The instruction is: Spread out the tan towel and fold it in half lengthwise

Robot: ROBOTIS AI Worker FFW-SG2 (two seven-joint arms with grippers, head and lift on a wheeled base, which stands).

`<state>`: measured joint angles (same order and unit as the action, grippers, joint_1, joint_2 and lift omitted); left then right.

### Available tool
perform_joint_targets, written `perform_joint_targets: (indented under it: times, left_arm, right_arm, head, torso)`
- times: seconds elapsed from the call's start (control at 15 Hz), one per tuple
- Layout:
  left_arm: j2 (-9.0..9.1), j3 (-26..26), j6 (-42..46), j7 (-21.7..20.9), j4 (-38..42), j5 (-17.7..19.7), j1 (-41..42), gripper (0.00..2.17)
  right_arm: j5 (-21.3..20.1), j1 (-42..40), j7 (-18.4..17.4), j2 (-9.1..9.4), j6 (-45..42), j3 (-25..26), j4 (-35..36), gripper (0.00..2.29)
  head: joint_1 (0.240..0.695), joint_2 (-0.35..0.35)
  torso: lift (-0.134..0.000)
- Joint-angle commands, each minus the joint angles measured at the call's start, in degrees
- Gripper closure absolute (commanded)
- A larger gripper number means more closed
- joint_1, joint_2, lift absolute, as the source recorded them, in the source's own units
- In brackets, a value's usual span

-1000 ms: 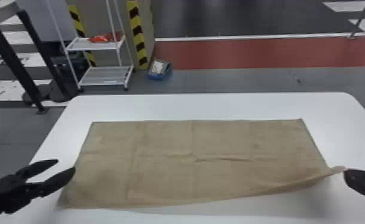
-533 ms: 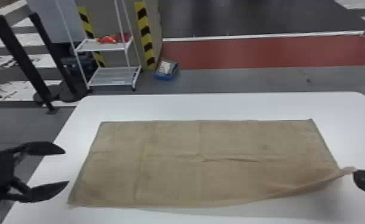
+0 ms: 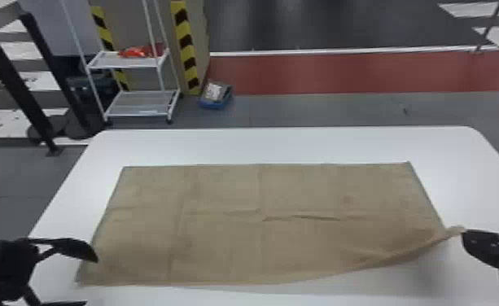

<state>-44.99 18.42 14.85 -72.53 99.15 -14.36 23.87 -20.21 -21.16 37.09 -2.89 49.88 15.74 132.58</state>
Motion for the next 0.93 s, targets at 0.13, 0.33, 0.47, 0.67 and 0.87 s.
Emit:
perform_joint_targets:
  times: [0.13, 0.33, 0.47, 0.67, 0.87]
  left_arm:
    - [-0.01, -1.19, 1.36, 1.87, -0.36, -0.49, -0.58, 0.41]
    - [-0.27, -2.77, 2.24, 2.48, -2.99, -2.43, -2.16, 0.66]
    - [-0.71, -3.30, 3.64, 3.54, -5.19, -2.51, -2.95, 0.66]
    - [-1.07, -3.39, 4.70, 4.15, -7.21, -2.51, -3.83, 0.66]
    - [-1.77, -3.47, 4.87, 5.03, -10.11, -3.30, -4.88, 0.66]
  right_arm:
    - [0.00, 0.07, 0.00, 0.17, 0.00, -0.01, -0.13, 1.66]
    - [0.09, -0.20, 0.00, 0.08, 0.00, 0.43, 0.13, 1.66]
    - [0.09, -0.20, 0.00, 0.08, 0.00, 0.52, 0.13, 1.66]
    - [0.09, -0.20, 0.00, 0.08, 0.00, 0.52, 0.13, 1.66]
    - [0.18, -0.20, 0.00, 0.08, 0.00, 0.52, 0.13, 1.66]
  head:
    - [0.695, 0.087]
    - [0.695, 0.081]
    - [0.695, 0.082]
    - [0.695, 0.093]
    - [0.695, 0.106]
  torso:
    - [-0.123]
    - [-0.123]
    - [-0.123]
    - [-0.123]
    - [-0.123]
